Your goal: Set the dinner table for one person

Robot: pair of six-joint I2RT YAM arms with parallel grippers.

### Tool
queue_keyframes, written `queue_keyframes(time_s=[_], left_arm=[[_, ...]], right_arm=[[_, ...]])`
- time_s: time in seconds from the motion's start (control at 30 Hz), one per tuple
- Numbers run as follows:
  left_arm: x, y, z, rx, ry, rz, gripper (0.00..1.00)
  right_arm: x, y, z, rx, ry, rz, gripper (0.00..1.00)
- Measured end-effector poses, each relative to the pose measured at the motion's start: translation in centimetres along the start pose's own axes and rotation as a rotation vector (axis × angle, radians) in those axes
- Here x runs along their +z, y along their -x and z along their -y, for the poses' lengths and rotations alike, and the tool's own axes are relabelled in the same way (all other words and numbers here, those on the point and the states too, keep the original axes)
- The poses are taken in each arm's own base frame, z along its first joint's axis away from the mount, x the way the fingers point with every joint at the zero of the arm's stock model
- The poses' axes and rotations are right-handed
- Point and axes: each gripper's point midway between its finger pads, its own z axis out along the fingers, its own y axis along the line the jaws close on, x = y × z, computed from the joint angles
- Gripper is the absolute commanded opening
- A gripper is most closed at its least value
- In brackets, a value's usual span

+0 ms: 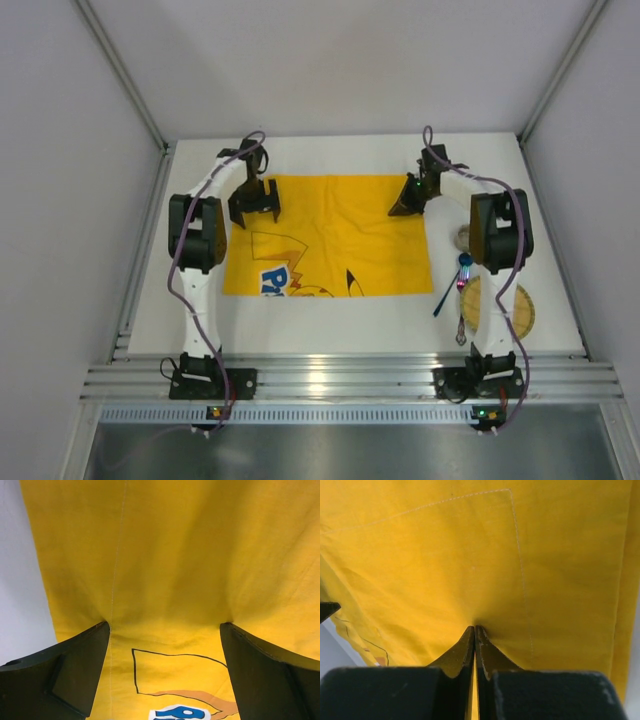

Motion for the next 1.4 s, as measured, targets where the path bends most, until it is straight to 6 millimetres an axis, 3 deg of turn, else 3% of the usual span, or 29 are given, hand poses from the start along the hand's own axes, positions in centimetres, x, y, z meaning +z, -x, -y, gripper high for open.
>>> queue_keyframes(time_s=[0.47,0.6,0.7,0.73,0.8,0.87,0.97,1.03,1.1,1.13,1.2,1.3,1.4], left_arm=[[0.0,-0.1,-0.2,-0.019,0.003,0.003,0.98],[-0.3,-0.2,-0.2,-0.035,0.006,0.008,0.98],[-1.2,0.2,-0.3,-0.050,0.010,0.028,0.98],[-1.9,0.4,-0.4,-0.059,0.012,0.043,0.98],[-4.1,1.1,-0.4,-0.077,0.008,0.095,0.98],[-7.5,2.2,-0.5,-0.099,-0.006,0.178,0.99],[-13.7,3.0,-1.1,-0.124,-0.039,0.389,0.98],[-18.5,1.3,-2.8,-0.164,-0.062,0.575,0.99],[-21.5,-1.8,-4.4,-0.199,-0.124,0.713,0.98],[-21.9,-3.3,-5.1,-0.213,-0.152,0.756,0.98],[-22.1,-5.8,-6.1,-0.239,-0.194,0.790,0.98],[-20.3,-7.4,-5.9,-0.245,-0.227,0.750,0.98],[-17.5,-8.8,-5.6,-0.232,-0.223,0.651,0.99]], right_arm=[[0.0,2.3,-0.6,-0.020,0.012,0.008,0.00],[-0.8,2.5,-1.6,-0.013,0.042,0.009,0.00],[-2.6,2.7,-2.9,-0.007,0.061,0.028,0.03],[-3.7,2.9,-3.6,-0.008,0.069,0.045,0.07],[-6.6,3.5,-5.1,-0.017,0.083,0.096,0.55],[-10.6,4.1,-6.5,-0.039,0.081,0.177,0.99],[-17.3,5.1,-6.4,-0.076,0.009,0.354,1.00],[-22.2,5.5,-4.1,-0.054,-0.098,0.497,1.00],[-25.8,5.2,0.1,0.002,-0.228,0.602,1.00],[-26.7,4.7,2.4,0.038,-0.284,0.624,0.99],[-27.1,3.3,8.1,0.133,-0.408,0.616,1.00],[-25.2,0.2,15.8,0.276,-0.543,0.498,1.00],[-23.2,-3.3,20.7,0.380,-0.614,0.349,0.99]])
